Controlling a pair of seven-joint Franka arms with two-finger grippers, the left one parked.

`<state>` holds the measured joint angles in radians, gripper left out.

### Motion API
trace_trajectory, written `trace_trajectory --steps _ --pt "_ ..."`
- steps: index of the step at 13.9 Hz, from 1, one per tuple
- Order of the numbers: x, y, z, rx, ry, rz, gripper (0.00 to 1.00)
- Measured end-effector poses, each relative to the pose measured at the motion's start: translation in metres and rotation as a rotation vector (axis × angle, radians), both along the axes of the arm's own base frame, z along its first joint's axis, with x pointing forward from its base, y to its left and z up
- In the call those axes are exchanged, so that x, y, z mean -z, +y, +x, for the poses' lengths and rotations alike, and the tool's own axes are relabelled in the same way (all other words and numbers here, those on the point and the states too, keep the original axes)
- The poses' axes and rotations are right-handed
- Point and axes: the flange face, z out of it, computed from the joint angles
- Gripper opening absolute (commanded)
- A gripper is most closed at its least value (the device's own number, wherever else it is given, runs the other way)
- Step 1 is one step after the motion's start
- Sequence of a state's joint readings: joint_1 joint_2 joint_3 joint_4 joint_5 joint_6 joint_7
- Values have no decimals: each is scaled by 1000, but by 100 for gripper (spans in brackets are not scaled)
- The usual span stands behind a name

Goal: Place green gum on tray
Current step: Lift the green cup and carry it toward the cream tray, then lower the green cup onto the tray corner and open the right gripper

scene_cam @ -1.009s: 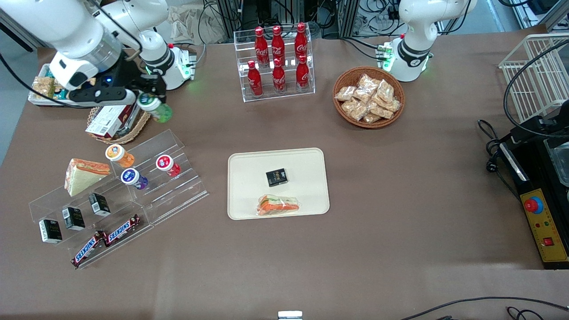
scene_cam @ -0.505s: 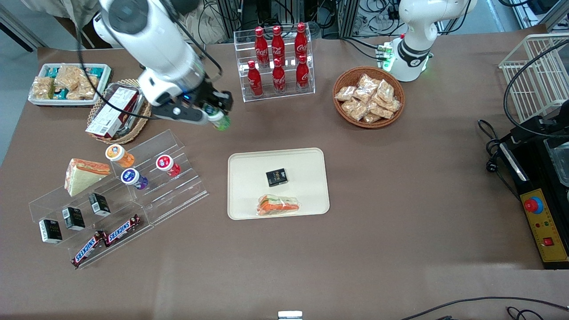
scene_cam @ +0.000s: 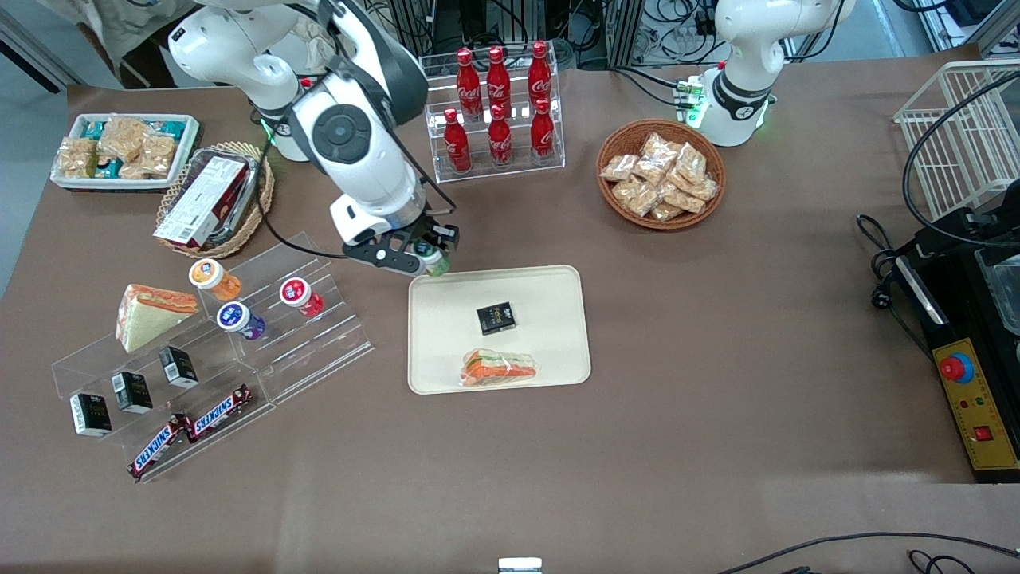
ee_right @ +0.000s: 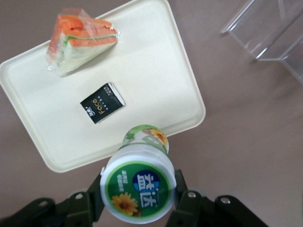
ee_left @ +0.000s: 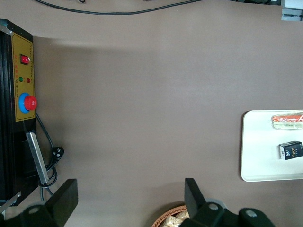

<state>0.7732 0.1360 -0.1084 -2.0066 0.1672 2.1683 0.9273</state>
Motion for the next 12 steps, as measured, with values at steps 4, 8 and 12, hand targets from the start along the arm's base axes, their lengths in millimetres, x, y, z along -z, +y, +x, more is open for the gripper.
trace_trajectory --steps 4,8,12 --pt "60 -6 -11 25 -38 0 0" --pt "101 -8 -7 35 -47 -17 0" --pt "133 -12 -4 43 -48 -37 0"
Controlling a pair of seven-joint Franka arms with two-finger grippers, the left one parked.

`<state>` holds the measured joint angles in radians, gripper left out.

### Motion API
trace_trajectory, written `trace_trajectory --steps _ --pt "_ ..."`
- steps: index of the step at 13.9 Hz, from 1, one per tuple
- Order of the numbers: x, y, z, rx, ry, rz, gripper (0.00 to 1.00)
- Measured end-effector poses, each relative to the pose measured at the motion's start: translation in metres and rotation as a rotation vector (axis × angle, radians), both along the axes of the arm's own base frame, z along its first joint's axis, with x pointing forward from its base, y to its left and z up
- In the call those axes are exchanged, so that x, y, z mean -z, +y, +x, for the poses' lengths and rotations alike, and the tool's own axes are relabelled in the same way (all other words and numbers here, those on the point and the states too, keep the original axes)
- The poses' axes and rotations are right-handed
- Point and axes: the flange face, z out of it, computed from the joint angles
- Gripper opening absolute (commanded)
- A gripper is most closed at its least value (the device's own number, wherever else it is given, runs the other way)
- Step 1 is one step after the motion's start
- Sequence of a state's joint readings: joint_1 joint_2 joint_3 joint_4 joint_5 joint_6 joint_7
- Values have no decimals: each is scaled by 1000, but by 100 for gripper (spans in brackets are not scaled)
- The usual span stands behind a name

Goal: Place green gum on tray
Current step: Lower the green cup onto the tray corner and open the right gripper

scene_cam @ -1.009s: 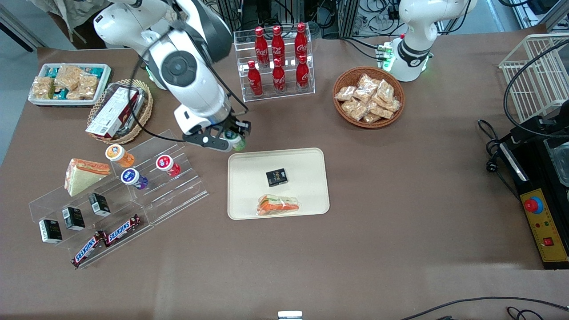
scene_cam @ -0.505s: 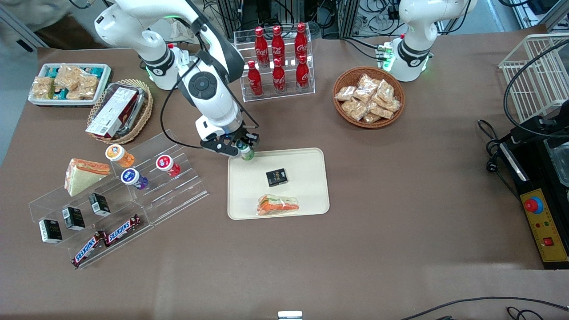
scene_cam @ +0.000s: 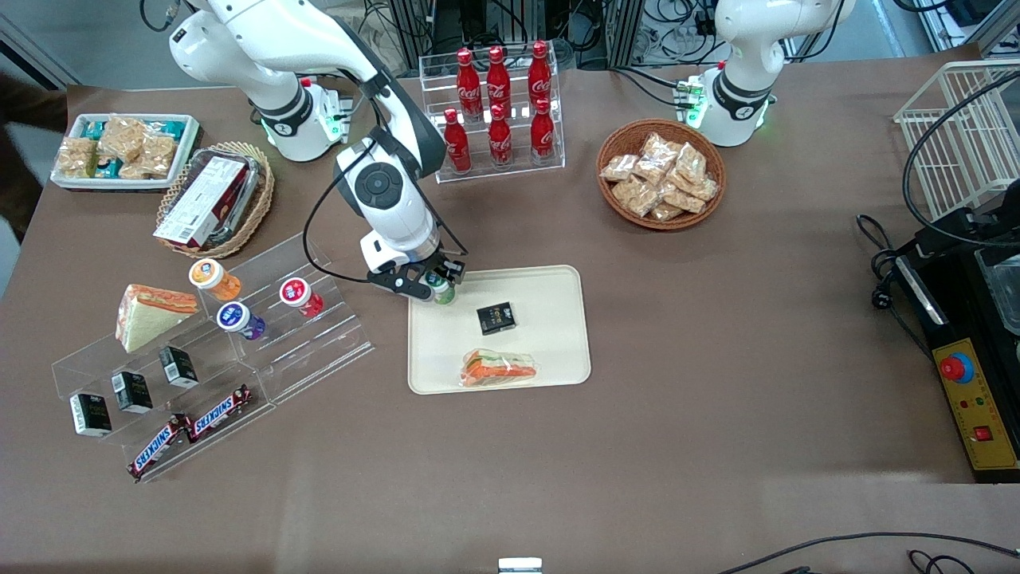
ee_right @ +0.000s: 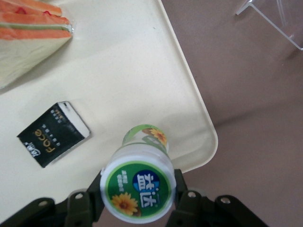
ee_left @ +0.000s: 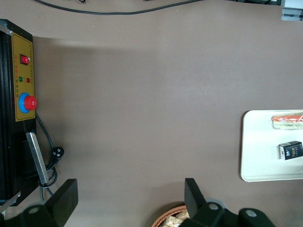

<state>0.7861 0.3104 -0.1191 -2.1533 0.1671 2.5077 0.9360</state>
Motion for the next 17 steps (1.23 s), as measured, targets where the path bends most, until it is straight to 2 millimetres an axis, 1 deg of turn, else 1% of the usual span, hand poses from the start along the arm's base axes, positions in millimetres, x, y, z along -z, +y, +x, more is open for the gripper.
trace_trajectory --steps 2,3,4,5,6,8,14,15,16,17 --pt "13 -6 -4 -3 -16 1 0" --pt "20 -10 -7 -7 -21 0 2" --pt "24 -13 -10 -8 -21 -3 8" --pt "27 -15 -13 -9 -19 -6 43" --pt "29 -15 -14 -10 -17 -8 48" --pt "31 -15 -14 -10 -16 -9 95" --pt "30 -15 -13 -12 -21 -6 96" --pt "25 -14 -11 -16 -27 -1 96" --pt "16 -12 -7 -29 -25 1 96" --pt "0 -11 -3 -42 -11 1 96"
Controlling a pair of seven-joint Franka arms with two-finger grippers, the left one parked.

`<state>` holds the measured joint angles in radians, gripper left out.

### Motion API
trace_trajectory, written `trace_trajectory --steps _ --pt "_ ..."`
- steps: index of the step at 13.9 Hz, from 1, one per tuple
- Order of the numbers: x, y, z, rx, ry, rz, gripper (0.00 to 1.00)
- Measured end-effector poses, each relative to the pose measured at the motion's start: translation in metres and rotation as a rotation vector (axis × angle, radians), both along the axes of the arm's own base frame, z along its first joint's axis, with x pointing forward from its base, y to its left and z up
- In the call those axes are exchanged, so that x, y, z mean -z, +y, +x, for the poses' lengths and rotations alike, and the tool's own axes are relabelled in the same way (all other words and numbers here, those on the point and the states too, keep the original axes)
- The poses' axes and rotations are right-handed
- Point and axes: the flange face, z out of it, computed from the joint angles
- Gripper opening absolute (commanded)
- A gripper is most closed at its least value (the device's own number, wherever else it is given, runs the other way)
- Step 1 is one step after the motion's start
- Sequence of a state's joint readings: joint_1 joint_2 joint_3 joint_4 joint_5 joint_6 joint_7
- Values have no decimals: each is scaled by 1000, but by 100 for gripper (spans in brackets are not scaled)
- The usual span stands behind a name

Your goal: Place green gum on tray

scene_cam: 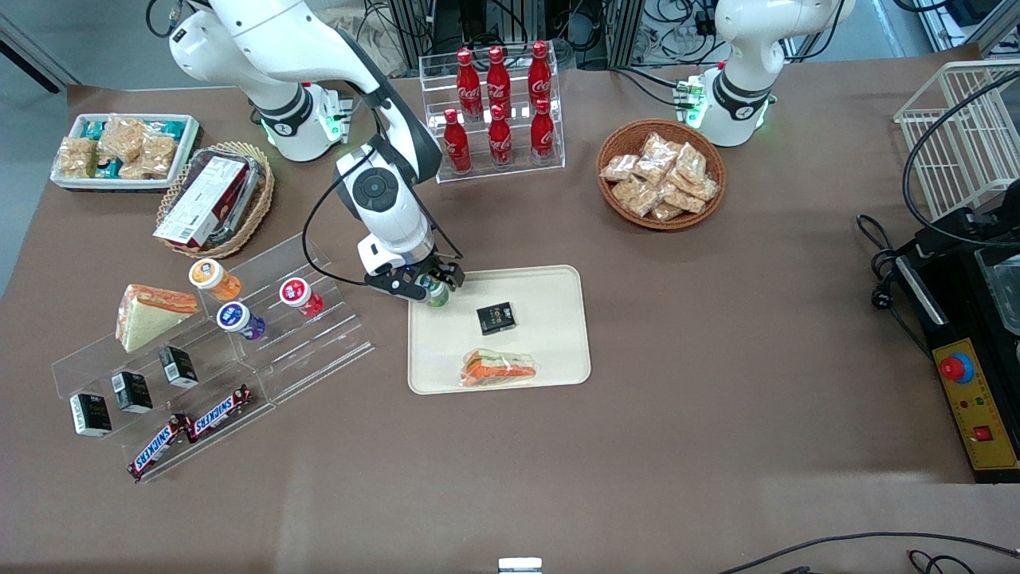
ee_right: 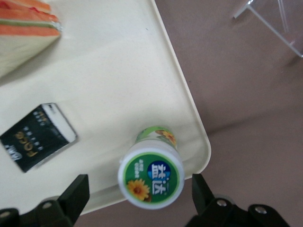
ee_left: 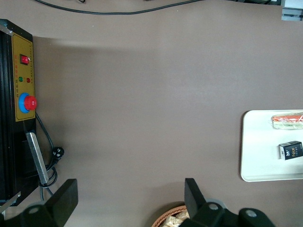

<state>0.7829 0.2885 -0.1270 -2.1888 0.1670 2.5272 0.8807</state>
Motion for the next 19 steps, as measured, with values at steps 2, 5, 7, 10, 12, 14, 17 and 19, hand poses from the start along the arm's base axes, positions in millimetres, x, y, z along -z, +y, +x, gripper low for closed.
trace_trajectory --steps 2,5,7,10,12,14,17,19 --pt "-54 4 10 -25 58 -5 97" --pt "-160 11 11 -72 111 8 97" --pt "-224 4 6 -140 81 46 97" --pt "-304 -42 3 -232 2 104 98" --pt "-351 -85 4 -264 -24 102 98" --pt "-392 -135 13 -289 -59 60 98" --pt "-411 -212 38 -334 -106 26 98" --pt "-406 -262 52 -307 -104 2 98"
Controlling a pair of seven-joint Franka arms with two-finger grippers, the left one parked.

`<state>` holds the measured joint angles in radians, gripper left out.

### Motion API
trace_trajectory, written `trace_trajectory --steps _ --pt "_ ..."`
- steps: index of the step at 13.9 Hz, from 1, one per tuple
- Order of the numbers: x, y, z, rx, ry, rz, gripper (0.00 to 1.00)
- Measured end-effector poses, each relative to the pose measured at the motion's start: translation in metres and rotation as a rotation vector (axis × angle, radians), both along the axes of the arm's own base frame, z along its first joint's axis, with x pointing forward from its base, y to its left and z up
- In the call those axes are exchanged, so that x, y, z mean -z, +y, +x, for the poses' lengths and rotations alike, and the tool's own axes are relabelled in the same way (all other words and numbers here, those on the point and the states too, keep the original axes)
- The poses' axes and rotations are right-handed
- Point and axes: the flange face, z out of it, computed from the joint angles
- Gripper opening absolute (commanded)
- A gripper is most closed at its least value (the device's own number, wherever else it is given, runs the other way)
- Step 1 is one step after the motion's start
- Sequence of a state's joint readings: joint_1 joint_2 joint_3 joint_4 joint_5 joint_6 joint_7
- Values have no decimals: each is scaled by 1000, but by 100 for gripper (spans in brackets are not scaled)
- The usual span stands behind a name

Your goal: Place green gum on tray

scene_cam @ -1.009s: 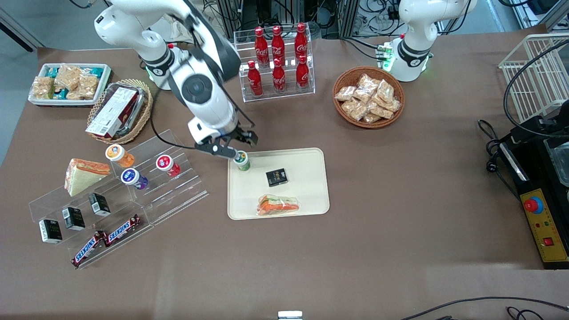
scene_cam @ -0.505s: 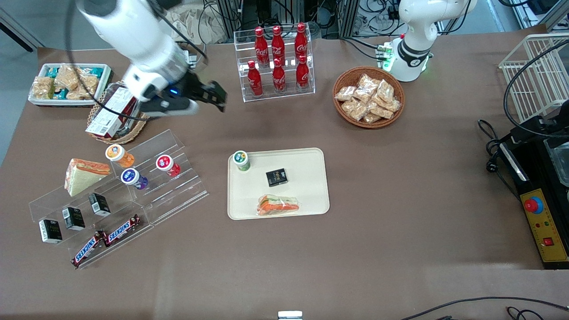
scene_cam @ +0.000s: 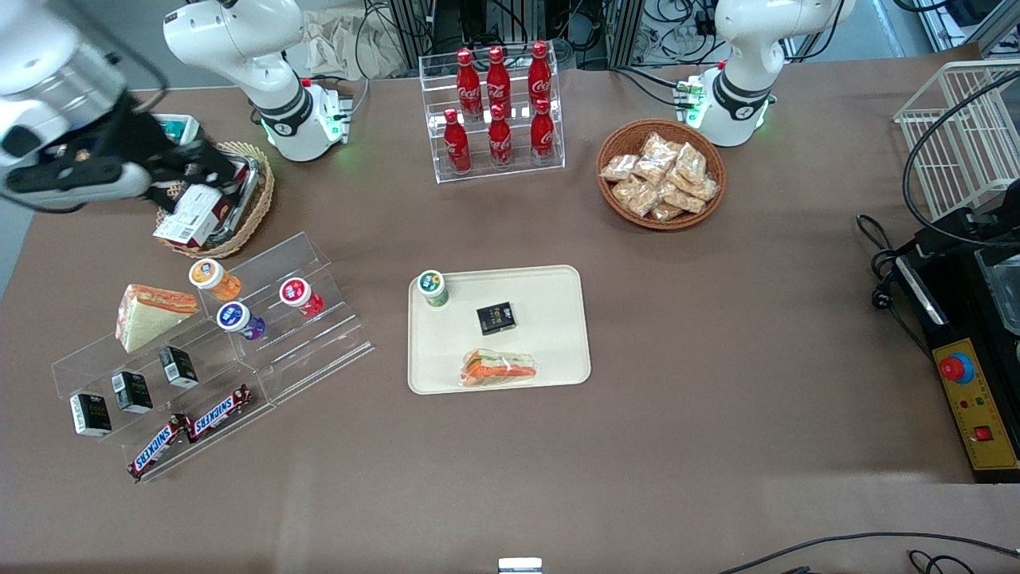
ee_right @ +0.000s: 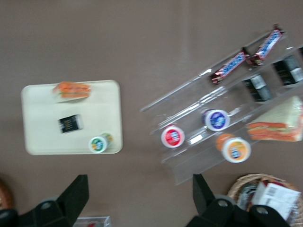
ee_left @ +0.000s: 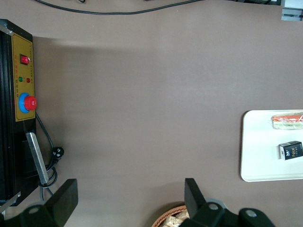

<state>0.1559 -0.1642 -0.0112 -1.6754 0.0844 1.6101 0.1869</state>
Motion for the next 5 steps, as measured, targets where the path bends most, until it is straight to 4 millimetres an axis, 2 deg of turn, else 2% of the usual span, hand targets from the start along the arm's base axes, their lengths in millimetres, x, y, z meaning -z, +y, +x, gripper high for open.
trace_trajectory --steps 3,5 --pt "11 -61 13 24 11 -17 98" --pt "17 -86 18 20 20 -20 98"
